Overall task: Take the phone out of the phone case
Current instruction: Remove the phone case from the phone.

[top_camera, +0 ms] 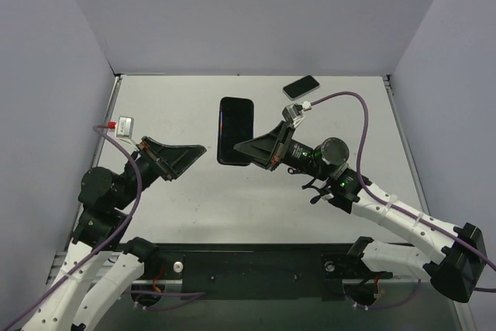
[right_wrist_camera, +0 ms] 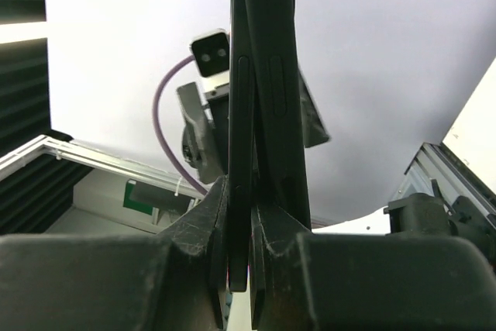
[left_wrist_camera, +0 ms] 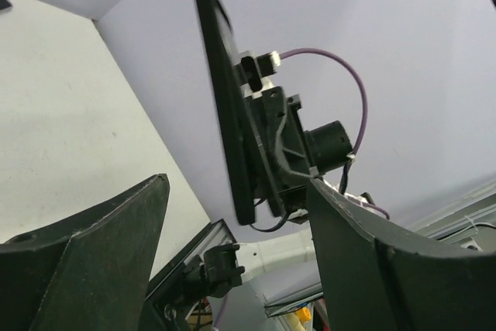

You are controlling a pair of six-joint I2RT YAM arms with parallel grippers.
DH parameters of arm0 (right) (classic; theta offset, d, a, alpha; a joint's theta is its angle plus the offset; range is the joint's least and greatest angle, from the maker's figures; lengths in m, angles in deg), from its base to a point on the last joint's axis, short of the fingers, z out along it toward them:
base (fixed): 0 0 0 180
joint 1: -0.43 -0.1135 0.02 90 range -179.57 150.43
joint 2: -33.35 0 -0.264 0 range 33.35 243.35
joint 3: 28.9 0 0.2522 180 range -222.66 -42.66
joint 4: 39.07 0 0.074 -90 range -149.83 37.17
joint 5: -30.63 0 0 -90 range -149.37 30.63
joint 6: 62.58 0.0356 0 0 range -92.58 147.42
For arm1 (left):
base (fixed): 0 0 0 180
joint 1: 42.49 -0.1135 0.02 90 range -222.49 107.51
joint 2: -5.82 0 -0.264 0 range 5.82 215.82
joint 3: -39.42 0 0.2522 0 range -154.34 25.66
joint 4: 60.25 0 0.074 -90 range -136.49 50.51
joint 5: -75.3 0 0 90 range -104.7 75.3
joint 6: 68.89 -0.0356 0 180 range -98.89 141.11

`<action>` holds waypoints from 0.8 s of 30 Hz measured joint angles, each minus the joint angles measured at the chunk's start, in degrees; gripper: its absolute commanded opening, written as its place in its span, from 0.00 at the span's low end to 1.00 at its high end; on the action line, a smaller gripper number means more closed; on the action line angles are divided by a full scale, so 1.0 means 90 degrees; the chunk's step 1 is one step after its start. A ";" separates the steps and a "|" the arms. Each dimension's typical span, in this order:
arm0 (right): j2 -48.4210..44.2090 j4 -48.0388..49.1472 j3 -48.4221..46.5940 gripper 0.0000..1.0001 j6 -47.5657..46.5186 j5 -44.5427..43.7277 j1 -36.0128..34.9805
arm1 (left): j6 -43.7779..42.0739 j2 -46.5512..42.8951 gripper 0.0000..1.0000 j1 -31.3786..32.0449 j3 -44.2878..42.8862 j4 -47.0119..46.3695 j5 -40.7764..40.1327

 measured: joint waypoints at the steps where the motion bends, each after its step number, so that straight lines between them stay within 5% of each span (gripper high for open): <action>1: 0.0000 0.0056 0.0010 0.00 0.0063 0.0010 0.0032 | 0.0019 0.0029 0.84 0.0000 0.0078 -0.0049 0.0034; 24: 0.0165 0.0772 0.0180 0.00 0.0576 0.0158 0.0131 | 0.0457 0.0126 0.83 0.0046 0.0765 -0.0646 0.0512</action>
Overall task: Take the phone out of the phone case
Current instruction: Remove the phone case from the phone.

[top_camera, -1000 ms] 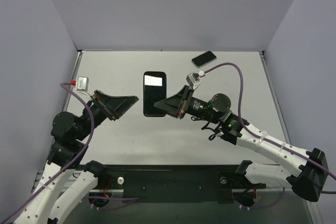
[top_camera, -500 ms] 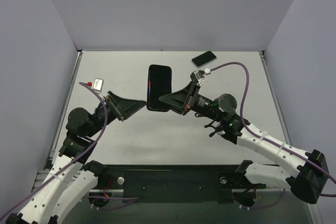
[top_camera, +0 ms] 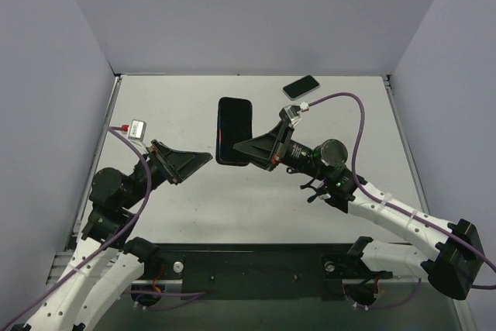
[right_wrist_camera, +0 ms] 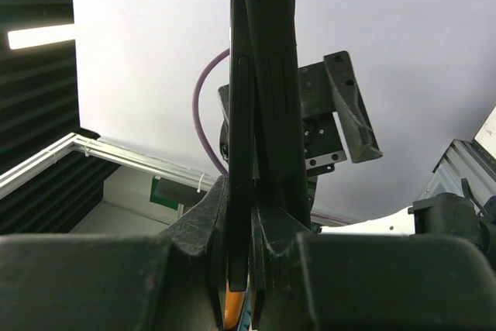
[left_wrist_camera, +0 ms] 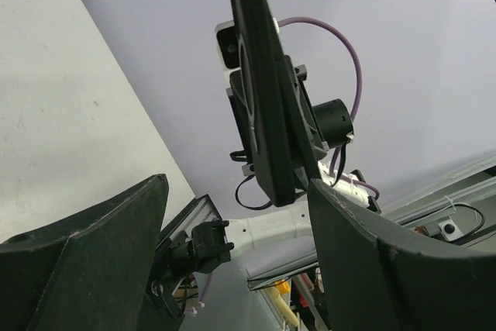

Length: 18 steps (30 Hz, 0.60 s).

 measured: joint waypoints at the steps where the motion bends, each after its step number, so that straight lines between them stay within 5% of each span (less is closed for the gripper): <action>1: 0.0002 -0.0010 0.0012 0.00 0.0000 -0.0002 0.0000 | 0.0000 -0.0046 0.83 0.0000 -0.0002 -0.0002 -0.0002; 10: 0.0034 -0.0007 0.0022 0.00 0.0000 -0.0002 -0.0010 | 0.0109 0.0160 0.71 0.0007 -0.0007 -0.0236 0.0063; 18: 0.0146 0.0063 0.0024 0.00 0.0019 -0.0032 -0.0049 | 0.0291 0.0418 0.72 0.0153 0.0039 -0.0651 0.0136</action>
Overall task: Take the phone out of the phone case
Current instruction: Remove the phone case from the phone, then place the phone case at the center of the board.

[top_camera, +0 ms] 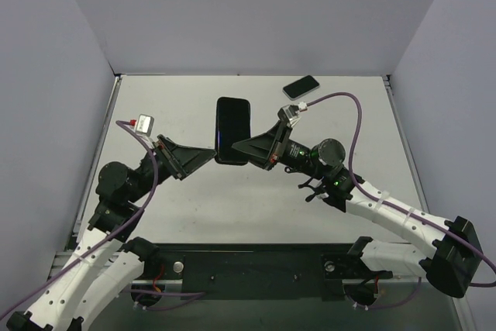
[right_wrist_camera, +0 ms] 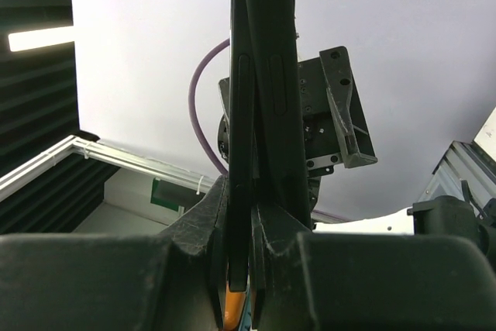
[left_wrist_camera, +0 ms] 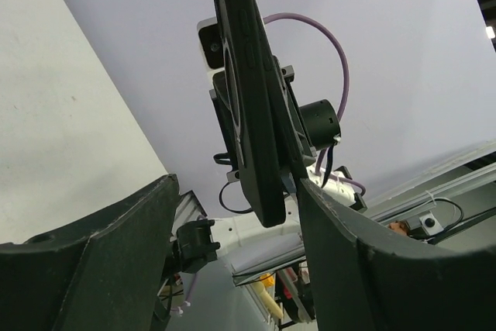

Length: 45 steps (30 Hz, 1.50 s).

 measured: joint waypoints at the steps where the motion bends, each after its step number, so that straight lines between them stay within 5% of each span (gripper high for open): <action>1: 0.0000 0.0034 0.0000 0.00 0.0002 0.0002 -0.0005 | 0.0002 -0.0005 0.71 0.0029 0.0000 -0.0017 -0.0017; 11: 0.0041 0.0168 0.0002 0.00 0.0005 -0.0029 -0.0080 | -0.0121 0.0260 0.52 0.0248 0.0000 0.0114 -0.0061; 21: -0.0029 -0.0024 0.0340 0.00 -0.0228 -0.0080 -0.0092 | -0.0663 0.0954 0.00 0.0202 -0.0729 0.1579 -0.0452; 34: -0.1948 -0.3432 0.1751 0.00 -0.2154 -0.0940 -0.0624 | -0.1251 0.2293 0.00 -0.1338 -0.0131 0.2436 -0.0826; 40: -0.2312 -0.3949 0.2319 0.00 -0.2339 -0.1299 -0.0614 | -0.1841 0.5013 0.00 -0.2161 -0.0840 0.2373 -0.0481; 45: -0.2433 -0.4167 0.2399 0.00 -0.2368 -0.1426 -0.0585 | -0.2390 0.7368 0.00 -0.2480 -0.2841 0.2504 -0.0141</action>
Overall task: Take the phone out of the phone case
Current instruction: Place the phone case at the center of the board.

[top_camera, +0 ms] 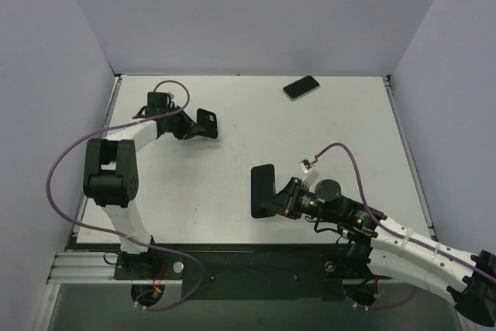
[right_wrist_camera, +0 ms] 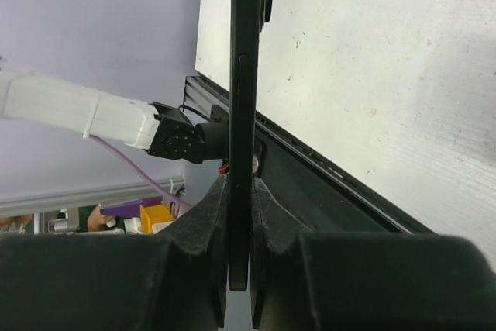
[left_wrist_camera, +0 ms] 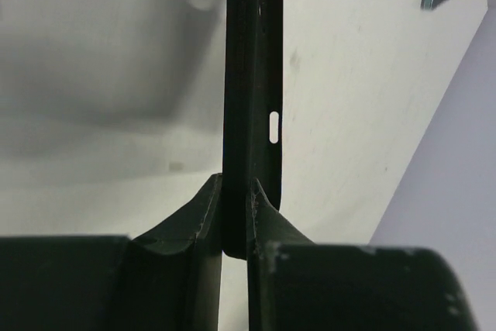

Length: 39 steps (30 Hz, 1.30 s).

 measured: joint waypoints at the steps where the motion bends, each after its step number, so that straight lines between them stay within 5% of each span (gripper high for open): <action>1: -0.0012 -0.0002 0.0000 0.00 0.0000 -0.0029 0.0000 | -0.0131 0.0464 0.00 -0.0034 -0.0520 0.0053 0.0056; 6: -0.0056 -0.0005 0.0000 0.00 0.0002 -0.0112 -0.0007 | -0.0845 0.2327 0.03 -0.0151 -0.2968 0.0792 0.0272; 10: -0.0056 -0.0007 0.0000 0.00 0.0005 -0.0216 -0.0049 | -0.1073 0.3213 0.13 -0.0270 -0.4017 0.1171 0.0396; 16: 0.0289 0.0121 0.0000 0.00 0.0010 -0.0316 -0.0090 | -0.1277 0.3864 0.69 -0.0384 -0.5037 0.1855 0.0376; 20: 0.1010 0.0459 -0.0005 0.00 0.0019 -0.0323 -0.0087 | -0.1365 0.3832 0.84 -0.0447 -0.5127 0.2191 0.0211; 27: 0.2982 0.0957 -0.0801 0.00 -0.0141 -0.0304 0.0007 | -0.1671 0.2756 0.85 -0.0464 -0.4534 0.3079 -0.0930; 39: 0.7650 0.2900 -0.3837 0.00 -0.0087 -0.0410 -0.0219 | -0.1872 -0.2373 0.87 -0.0449 -0.1460 0.1919 -0.2040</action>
